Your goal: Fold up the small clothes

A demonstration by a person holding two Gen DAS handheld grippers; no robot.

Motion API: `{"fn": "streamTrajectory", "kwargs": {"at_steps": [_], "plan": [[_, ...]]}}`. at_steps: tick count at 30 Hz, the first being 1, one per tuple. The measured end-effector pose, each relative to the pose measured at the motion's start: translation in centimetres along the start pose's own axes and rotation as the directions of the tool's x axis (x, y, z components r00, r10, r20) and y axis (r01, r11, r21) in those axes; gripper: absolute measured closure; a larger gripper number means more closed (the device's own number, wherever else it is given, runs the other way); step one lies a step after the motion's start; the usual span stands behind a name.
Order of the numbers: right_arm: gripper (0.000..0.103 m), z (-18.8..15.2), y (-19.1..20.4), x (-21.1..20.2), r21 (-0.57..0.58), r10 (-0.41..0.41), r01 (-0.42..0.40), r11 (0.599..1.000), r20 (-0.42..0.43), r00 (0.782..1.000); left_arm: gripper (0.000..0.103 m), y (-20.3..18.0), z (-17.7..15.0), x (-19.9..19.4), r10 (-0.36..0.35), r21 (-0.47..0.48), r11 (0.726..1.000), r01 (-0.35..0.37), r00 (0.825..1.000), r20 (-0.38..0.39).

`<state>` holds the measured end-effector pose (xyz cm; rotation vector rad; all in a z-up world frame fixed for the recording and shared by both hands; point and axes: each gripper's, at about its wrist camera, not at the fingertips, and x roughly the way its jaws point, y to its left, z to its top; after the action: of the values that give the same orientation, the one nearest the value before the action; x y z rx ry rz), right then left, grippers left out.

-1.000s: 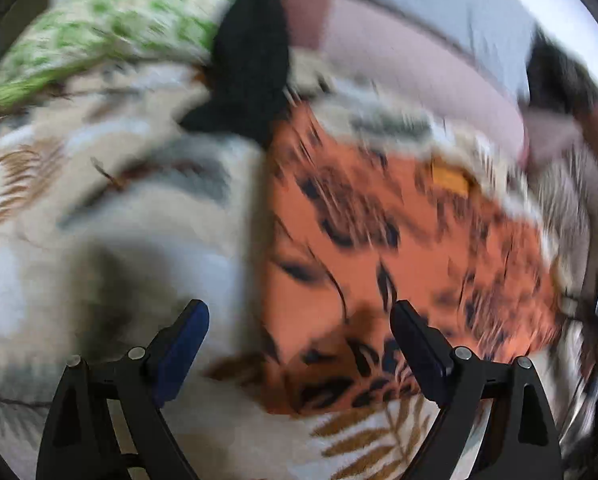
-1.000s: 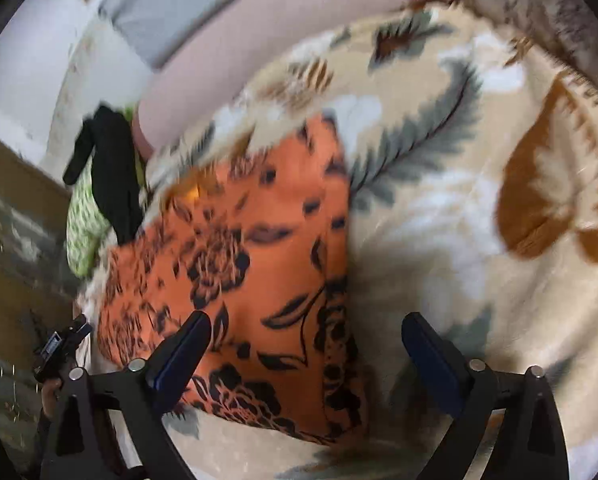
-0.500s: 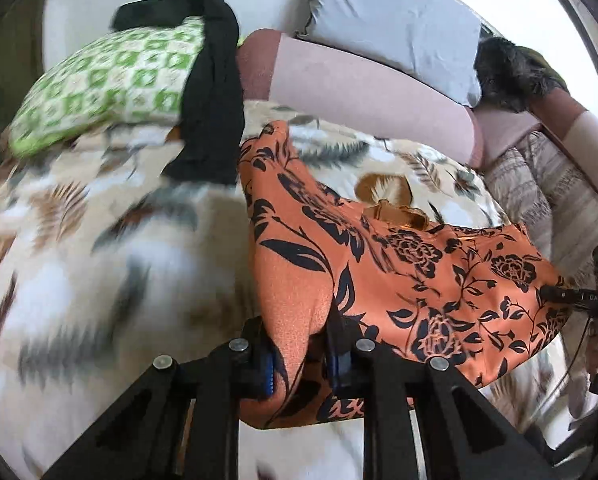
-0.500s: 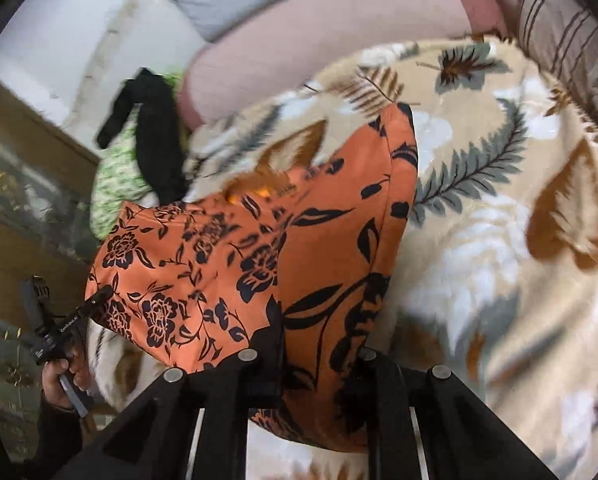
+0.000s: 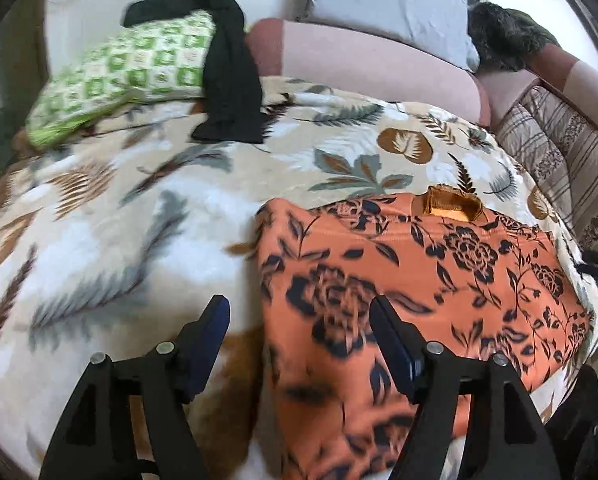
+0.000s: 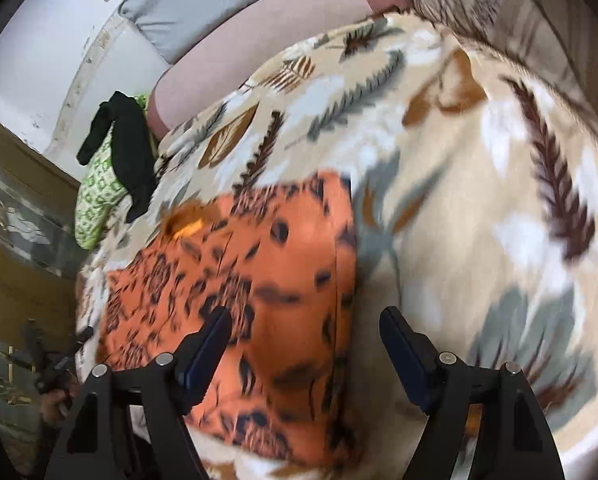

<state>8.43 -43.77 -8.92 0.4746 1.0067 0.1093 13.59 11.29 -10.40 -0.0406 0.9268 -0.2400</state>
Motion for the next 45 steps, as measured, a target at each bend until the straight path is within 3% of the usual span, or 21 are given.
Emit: {"fn": "streamTrajectory", "kwargs": {"at_steps": [6, 7, 8, 9, 10, 11, 12, 15, 20, 22, 25, 27, 31, 34, 37, 38, 40, 41, 42, 44, 45], "plan": [[0.025, 3.2, 0.6, 5.2, -0.057, -0.078, 0.075, 0.996, -0.045, 0.996, 0.030, 0.7, 3.1, 4.0, -0.008, -0.013, 1.000, 0.007, 0.999, -0.039], [0.040, 3.5, 0.7, 6.1, -0.058, -0.086, 0.083, 0.995, -0.065, 0.994, 0.030, 0.7, 3.6, 4.9, -0.016, -0.017, 1.000, 0.015, 0.999, -0.048], [0.068, 3.6, 1.0, 7.2, -0.057, -0.096, 0.091, 0.994, -0.089, 0.991, 0.030, 0.7, 4.1, 5.6, -0.020, -0.019, 1.000, 0.019, 0.998, -0.063], [0.072, 3.8, 1.4, 8.0, -0.060, -0.119, 0.114, 0.992, -0.099, 0.988, 0.034, 0.8, 4.2, 6.2, -0.017, -0.017, 1.000, 0.016, 0.997, -0.072], [0.074, 3.8, 1.5, 8.2, -0.066, -0.125, 0.118, 0.991, -0.100, 0.987, 0.044, 0.8, 4.4, 6.5, -0.019, -0.009, 1.000, 0.019, 0.997, -0.081], [0.079, 3.7, 1.6, 8.2, -0.075, -0.127, 0.119, 0.990, -0.107, 0.986, 0.088, 0.5, 4.6, 7.2, -0.009, 0.006, 1.000, 0.010, 0.995, -0.098], [0.080, 3.8, 1.8, 8.1, -0.086, -0.134, 0.125, 0.988, -0.107, 0.985, 0.100, 0.4, 4.8, 7.6, 0.017, 0.021, 1.000, -0.014, 0.993, -0.119], [0.094, 4.1, 2.6, 7.2, -0.127, -0.158, 0.146, 0.981, -0.091, 0.983, 0.100, 0.1, 5.3, 5.9, 0.021, 0.031, 0.999, -0.020, 0.999, -0.035], [0.096, 5.6, 4.9, 3.9, -0.195, -0.173, 0.177, 0.965, 0.040, 0.984, 0.100, 0.0, 6.3, 2.6, 0.022, 0.032, 0.999, -0.025, 0.995, 0.097], [0.096, 6.3, 5.0, 4.5, -0.190, -0.180, 0.186, 0.964, 0.050, 0.982, 0.098, 0.7, 6.5, 5.0, 0.061, 0.027, 0.998, -0.062, 0.997, 0.054], [0.091, 6.6, 2.4, 9.2, -0.152, -0.220, 0.211, 0.966, -0.047, 0.974, 0.080, 2.3, 5.7, 10.4, 0.106, -0.033, 0.993, -0.110, 0.989, -0.103], [0.084, 6.1, 1.0, 9.9, -0.087, -0.234, 0.229, 0.970, -0.046, 0.971, 0.062, 2.5, 5.5, 9.7, 0.148, -0.038, 0.988, -0.151, 0.987, -0.060], [0.082, 5.3, 2.4, 6.2, -0.076, -0.260, 0.265, 0.961, 0.067, 0.963, 0.062, 2.1, 5.4, 4.5, 0.152, -0.025, 0.988, -0.151, 0.987, 0.045], [0.082, 4.2, 4.6, 3.5, -0.105, -0.181, 0.189, 0.976, 0.083, 0.980, 0.054, 0.6, 4.5, 0.5, 0.116, 0.013, 0.993, -0.117, 0.989, 0.096], [0.080, 2.6, 7.4, 2.5, -0.144, -0.008, 0.011, 0.989, 0.025, 1.000, 0.038, -2.2, 2.3, -2.3, 0.054, 0.092, 0.994, -0.066, 0.991, 0.125], [0.076, 2.1, 8.1, 3.3, -0.146, 0.059, -0.062, 0.987, -0.028, 0.998, 0.036, -3.2, 1.4, -2.5, 0.038, 0.119, 0.991, -0.053, 0.992, 0.123], [0.065, 2.1, 8.0, 4.8, -0.128, 0.093, -0.102, 0.986, -0.073, 0.993, 0.036, -4.3, 0.4, -1.1, 0.025, 0.157, 0.987, -0.038, 0.996, 0.081], [0.046, 2.5, 7.2, 6.2, -0.105, 0.092, -0.102, 0.989, -0.093, 0.991, 0.036, -4.4, 0.3, 0.3, 0.034, 0.146, 0.988, -0.040, 0.999, 0.042], [0.038, 3.3, 5.6, 7.8, -0.059, 0.059, -0.065, 0.996, -0.089, 0.994, 0.036, -3.9, 0.1, 2.6, 0.041, 0.106, 0.994, -0.040, 0.999, -0.013], [0.034, 4.7, 2.2, 10.0, 0.057, 0.027, -0.022, 0.998, -0.085, 0.996, 0.035, -2.6, -0.2, 6.2, 0.097, 0.055, 0.994, -0.092, 0.990, -0.104], [0.034, 5.4, 0.5, 10.7, 0.132, 0.079, -0.069, 0.989, -0.069, 0.994, 0.032, -1.8, 0.0, 7.0, 0.125, 0.022, 0.992, -0.124, 0.988, -0.093]]}}
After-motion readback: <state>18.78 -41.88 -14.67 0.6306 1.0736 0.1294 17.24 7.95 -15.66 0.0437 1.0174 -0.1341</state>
